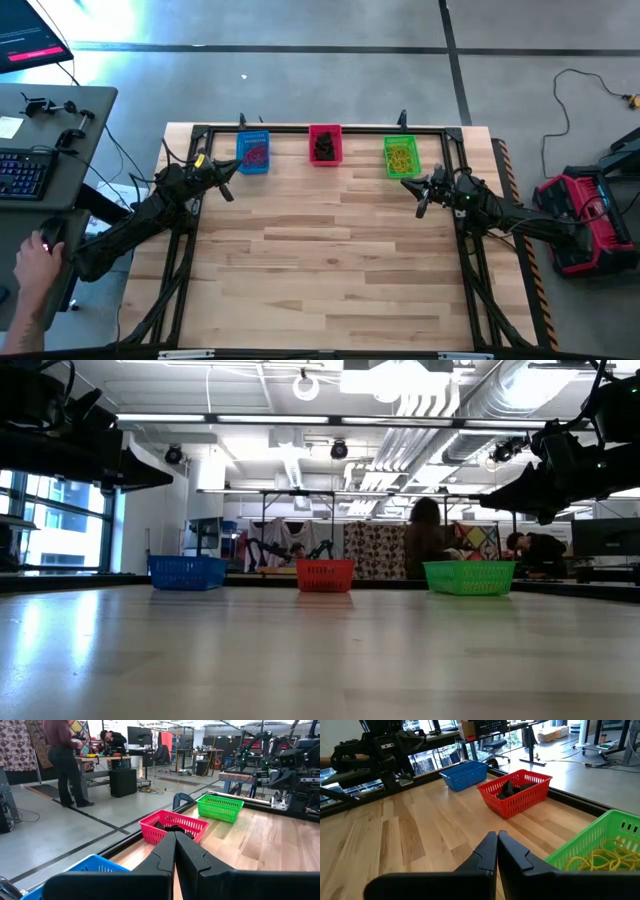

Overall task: Sort rubber bands into baskets
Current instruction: Return to Home Position

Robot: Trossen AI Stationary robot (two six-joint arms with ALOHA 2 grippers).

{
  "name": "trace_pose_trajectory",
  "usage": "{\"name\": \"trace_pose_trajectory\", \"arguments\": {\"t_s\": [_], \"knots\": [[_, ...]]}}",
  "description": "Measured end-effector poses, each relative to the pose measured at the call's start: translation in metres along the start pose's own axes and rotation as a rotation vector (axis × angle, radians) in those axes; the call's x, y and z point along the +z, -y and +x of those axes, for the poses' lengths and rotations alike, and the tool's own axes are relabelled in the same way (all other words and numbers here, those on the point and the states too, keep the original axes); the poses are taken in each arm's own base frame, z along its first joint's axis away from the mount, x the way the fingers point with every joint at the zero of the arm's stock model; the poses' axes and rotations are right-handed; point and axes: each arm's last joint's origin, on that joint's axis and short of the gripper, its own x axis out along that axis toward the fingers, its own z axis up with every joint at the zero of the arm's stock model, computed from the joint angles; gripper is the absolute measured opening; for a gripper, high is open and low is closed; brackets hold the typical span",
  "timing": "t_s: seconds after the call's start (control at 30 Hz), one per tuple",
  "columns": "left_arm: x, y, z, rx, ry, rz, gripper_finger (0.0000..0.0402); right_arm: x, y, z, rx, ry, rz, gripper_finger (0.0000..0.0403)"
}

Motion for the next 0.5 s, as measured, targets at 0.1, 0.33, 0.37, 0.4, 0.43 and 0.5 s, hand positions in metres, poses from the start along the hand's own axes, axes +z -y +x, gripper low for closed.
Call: {"name": "trace_pose_trajectory", "arguments": {"t_s": [0.1,0.33,0.37,0.4,0.43,0.5], "knots": [[0.0001,0.0,0.0,0.0,0.001,0.0,0.0,0.0,0.0,0.0,0.0,0.0,0.0,0.0],[0.0035,0.0034,-0.0028,-0.031,0.045,0.004,0.0,0.0,0.0,0.0,0.0,0.0,0.0,0.0],[0.0039,0.0039,-0.0031,-0.037,0.05,0.004,0.0,0.0,0.0,0.0,0.0,0.0,0.0,0.0],[0.0041,0.0043,-0.0031,-0.041,0.051,0.003,0.0,0.0,0.0,0.0,0.0,0.0,0.0,0.0],[0.0039,0.0046,-0.0031,-0.044,0.049,0.003,0.0,0.0,0.0,0.0,0.0,0.0,0.0,0.0],[0.0038,0.0049,-0.0031,-0.047,0.048,0.003,0.0,0.0,0.0,0.0,0.0,0.0,0.0,0.0]]}}
